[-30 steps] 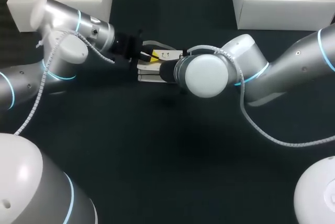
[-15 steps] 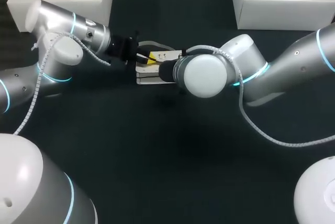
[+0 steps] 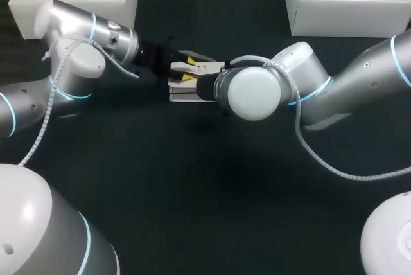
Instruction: Pick up the bag, open it, inspect its contents, close it, and place it on the opposite side
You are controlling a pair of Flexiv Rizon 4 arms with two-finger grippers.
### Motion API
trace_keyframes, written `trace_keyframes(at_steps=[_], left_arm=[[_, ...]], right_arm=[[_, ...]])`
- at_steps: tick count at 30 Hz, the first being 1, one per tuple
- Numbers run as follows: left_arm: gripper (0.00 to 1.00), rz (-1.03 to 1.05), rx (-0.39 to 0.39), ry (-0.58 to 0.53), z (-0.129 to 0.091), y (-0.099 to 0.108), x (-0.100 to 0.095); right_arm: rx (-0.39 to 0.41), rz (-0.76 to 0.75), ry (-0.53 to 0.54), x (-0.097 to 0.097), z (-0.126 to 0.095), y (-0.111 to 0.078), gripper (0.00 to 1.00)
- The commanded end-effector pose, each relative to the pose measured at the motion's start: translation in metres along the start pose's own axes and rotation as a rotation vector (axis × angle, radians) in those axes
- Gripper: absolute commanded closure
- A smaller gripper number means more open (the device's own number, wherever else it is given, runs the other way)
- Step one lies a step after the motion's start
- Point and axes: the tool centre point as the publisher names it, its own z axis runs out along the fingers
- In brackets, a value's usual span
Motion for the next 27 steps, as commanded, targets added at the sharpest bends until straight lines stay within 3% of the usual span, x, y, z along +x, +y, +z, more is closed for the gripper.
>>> trace_keyframes(at_steps=[1,2,3,4,14,27], left_arm=[[0.00,0.001,-0.019,-0.023,-0.014,-0.014,0.005],[0.00,-0.003,-0.030,-0.025,-0.017,-0.017,0.004],[0.00,-0.012,-0.037,-0.022,-0.019,-0.019,0.003],[0.00,-0.019,-0.037,-0.020,-0.022,-0.020,0.002],[0.00,-0.156,-0.114,0.010,-0.049,-0.028,-0.008],[0.00,-0.226,-0.165,0.018,-0.062,-0.030,-0.002]], right_arm=[[-0.009,0.012,-0.008,-0.003,-0.008,0.001,0.61],[-0.023,0.030,-0.001,-0.005,-0.012,0.001,0.23],[-0.005,0.032,0.007,-0.009,-0.015,0.000,0.00],[0.020,0.028,0.021,-0.013,-0.018,0.000,0.00],[-0.006,0.022,0.091,-0.055,-0.049,-0.002,0.00],[-0.003,0.030,0.151,-0.058,-0.054,-0.003,0.00]])
